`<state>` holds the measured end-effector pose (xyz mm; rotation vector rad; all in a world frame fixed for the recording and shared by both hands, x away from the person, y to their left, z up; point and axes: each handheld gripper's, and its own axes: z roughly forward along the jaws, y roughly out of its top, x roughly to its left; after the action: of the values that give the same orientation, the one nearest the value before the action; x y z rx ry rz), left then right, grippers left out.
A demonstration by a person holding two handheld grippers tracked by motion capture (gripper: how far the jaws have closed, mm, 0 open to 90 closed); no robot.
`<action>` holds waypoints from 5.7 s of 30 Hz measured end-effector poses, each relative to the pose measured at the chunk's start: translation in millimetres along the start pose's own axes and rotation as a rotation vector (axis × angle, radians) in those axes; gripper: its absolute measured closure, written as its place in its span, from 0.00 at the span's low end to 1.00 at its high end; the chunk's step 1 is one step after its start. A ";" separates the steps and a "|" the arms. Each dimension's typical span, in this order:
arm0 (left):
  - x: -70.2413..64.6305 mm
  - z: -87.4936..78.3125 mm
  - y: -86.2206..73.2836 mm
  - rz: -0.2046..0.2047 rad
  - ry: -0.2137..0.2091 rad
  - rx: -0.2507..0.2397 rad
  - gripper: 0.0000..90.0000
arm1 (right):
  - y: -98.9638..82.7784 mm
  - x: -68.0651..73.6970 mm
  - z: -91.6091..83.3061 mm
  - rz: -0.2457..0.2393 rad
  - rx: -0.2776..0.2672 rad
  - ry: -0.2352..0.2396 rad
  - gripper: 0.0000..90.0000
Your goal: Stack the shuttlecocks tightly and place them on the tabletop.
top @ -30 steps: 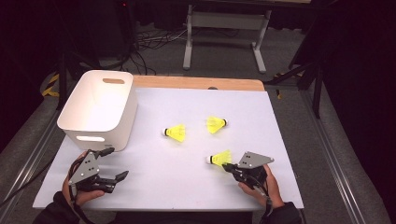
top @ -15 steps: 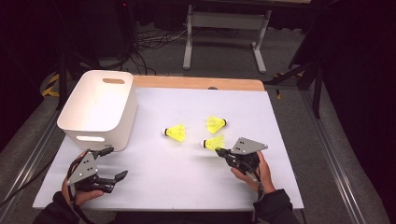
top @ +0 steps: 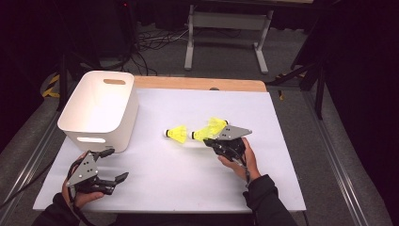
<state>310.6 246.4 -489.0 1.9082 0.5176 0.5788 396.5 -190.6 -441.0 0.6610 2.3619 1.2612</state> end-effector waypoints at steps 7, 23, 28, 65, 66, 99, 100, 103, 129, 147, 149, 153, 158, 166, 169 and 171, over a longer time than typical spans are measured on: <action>0.3 0.5 -0.3 -0.001 -0.004 0.001 0.11 | 4.5 -2.0 19.9 0.018 0.021 0.022 1.00; -0.1 0.8 -0.3 0.002 -0.019 0.000 0.11 | 10.1 -2.1 54.4 0.063 0.043 0.056 1.00; -0.1 1.3 -0.4 0.002 -0.019 0.001 0.11 | 10.7 -1.8 60.4 0.072 0.046 0.062 1.00; -2.6 1.3 0.0 0.013 -0.041 -0.003 0.12 | 17.3 6.0 55.4 0.050 0.061 -0.016 0.65; -2.4 1.4 0.0 0.012 -0.041 -0.003 0.12 | 17.3 6.0 55.4 0.050 0.061 -0.016 0.65; -1.7 -0.2 0.3 0.004 -0.049 -0.016 0.12 | 33.2 -67.6 54.1 0.059 0.277 -0.388 0.42; -1.8 -0.3 0.4 0.007 -0.049 -0.015 0.12 | 33.2 -67.6 54.1 0.059 0.277 -0.388 0.42; -2.0 -0.1 0.8 0.005 -0.054 -0.020 0.12 | 31.5 -72.7 62.1 0.045 0.328 -0.414 0.54; -0.9 0.6 0.6 0.000 -0.046 -0.022 0.12 | 47.4 -67.2 14.7 0.076 0.116 -0.373 1.00; -3.0 3.6 1.0 0.016 -0.034 0.001 0.12 | 14.6 -22.4 -0.6 0.180 -0.083 -0.130 1.00; -3.3 3.9 1.0 0.016 -0.037 0.002 0.12 | 9.7 -22.0 -0.7 0.199 -0.088 -0.104 1.00; -3.9 3.7 1.2 0.022 -0.037 0.006 0.12 | 1.2 -22.7 -0.5 0.226 -0.089 -0.066 1.00; -4.6 4.3 1.2 0.027 -0.039 0.009 0.12 | -6.0 -24.3 0.5 0.221 -0.057 -0.071 0.99; -4.3 5.3 1.0 0.025 -0.041 0.012 0.12 | -15.3 -31.1 -7.2 0.230 -0.049 -0.076 0.96; -4.0 6.1 0.8 0.026 -0.044 0.013 0.12 | -20.2 -35.9 -11.0 0.239 -0.035 -0.085 0.92; -4.3 6.3 0.9 0.028 -0.044 0.014 0.12 | -23.4 -38.3 -12.7 0.238 -0.024 -0.092 0.89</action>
<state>311.0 239.0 -491.1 1.9400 0.4685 0.5514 415.7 -232.1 -449.9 0.9948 2.2410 1.3218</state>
